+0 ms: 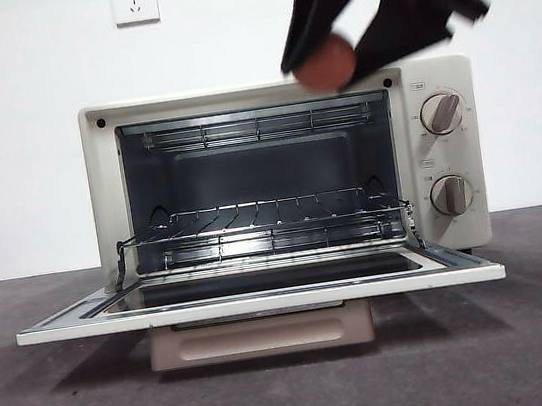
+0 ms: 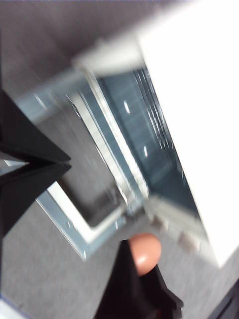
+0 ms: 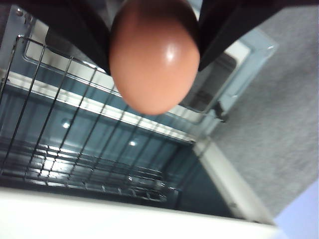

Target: Eggoven

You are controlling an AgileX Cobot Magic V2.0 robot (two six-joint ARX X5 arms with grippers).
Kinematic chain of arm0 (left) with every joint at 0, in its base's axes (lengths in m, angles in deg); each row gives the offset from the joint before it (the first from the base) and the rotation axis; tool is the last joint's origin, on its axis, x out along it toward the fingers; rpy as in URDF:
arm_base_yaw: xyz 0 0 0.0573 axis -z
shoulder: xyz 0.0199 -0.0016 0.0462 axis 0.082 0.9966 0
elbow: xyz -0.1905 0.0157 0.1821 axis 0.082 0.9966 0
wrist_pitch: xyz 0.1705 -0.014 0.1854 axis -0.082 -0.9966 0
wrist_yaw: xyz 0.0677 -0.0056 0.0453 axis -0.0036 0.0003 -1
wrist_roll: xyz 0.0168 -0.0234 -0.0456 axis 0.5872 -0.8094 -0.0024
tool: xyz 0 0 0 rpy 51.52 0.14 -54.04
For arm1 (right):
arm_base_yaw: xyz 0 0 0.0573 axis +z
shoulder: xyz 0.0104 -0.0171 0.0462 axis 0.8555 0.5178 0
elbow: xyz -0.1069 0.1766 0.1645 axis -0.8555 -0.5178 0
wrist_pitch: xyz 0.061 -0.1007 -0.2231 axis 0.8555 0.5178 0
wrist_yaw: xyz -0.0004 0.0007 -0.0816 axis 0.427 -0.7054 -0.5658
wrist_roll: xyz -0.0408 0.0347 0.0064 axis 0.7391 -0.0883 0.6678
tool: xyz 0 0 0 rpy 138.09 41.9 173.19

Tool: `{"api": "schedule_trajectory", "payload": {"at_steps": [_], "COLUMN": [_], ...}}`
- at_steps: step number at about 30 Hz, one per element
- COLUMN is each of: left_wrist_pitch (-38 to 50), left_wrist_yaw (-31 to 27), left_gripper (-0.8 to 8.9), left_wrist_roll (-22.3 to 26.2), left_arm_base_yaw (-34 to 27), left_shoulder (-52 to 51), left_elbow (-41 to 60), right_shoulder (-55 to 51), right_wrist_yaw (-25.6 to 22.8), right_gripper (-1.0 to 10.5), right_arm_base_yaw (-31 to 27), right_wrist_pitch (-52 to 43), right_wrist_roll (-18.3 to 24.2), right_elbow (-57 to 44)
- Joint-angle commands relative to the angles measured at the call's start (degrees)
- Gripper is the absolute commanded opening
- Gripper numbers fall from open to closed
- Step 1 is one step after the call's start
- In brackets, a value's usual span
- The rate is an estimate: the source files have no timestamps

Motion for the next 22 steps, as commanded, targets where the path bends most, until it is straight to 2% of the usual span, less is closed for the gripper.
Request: {"api": "schedule_trajectory", "payload": {"at_steps": [1,7,13,22], "left_wrist_pitch": [-1.0,-3.0,-6.1,-7.4], "left_wrist_yaw": [0.0,0.0,0.0,0.0], "left_gripper": [0.07,0.07,0.07,0.07], "left_wrist_roll": [1.3,1.3,1.3,0.8], "left_arm_base_yaw": [-2.4,-6.1,-6.4,-6.3], "left_shoulder": [-2.8,-8.9,-12.3,-15.9], "left_elbow": [2.0,6.2,7.0,7.0], "right_shoulder": [5.6,15.1,22.3,25.7], "right_wrist_yaw": [0.3,1.7,1.6,0.3], "right_gripper": [0.0,0.0,0.0,0.0], "right_arm_base_yaw": [-0.8,-1.8,-1.8,-2.3], "right_wrist_pitch": [-3.1,-4.7,-4.4,-4.5], "right_wrist_roll": [-1.8,-1.9,-1.9,-2.1], "right_elbow": [2.4,7.6,12.6,12.7]}}
